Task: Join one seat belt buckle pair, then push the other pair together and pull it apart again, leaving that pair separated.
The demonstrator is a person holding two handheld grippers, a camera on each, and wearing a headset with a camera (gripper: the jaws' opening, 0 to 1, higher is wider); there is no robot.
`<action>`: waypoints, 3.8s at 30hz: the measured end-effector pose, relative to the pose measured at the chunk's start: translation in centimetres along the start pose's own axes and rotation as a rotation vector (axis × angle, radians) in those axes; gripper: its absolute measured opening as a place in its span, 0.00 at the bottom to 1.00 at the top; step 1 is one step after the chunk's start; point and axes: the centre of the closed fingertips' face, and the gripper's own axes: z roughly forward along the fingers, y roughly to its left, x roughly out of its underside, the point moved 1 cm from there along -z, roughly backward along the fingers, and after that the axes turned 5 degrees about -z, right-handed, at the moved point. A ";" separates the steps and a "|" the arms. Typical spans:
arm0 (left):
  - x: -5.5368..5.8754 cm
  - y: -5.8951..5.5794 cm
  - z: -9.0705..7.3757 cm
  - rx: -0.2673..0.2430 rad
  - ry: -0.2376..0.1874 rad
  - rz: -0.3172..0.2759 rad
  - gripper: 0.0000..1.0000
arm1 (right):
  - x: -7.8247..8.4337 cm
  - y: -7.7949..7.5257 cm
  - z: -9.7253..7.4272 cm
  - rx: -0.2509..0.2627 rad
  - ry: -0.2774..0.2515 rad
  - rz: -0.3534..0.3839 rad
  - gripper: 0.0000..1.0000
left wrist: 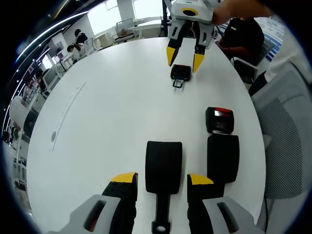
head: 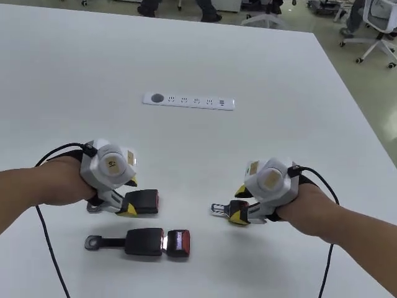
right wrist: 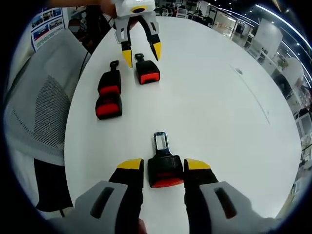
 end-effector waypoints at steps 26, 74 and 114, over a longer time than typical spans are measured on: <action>1.1 -0.2 2.0 0.075 0.065 0.112 0.33 | 1.8 0.3 1.7 -0.090 0.033 -0.089 0.31; 1.3 0.0 2.1 0.070 0.110 0.089 0.32 | -7.2 1.8 7.0 -0.122 -0.004 -0.165 0.31; 1.2 -0.2 2.2 0.080 0.077 0.082 0.32 | -10.3 2.0 8.4 -0.126 -0.043 -0.184 0.30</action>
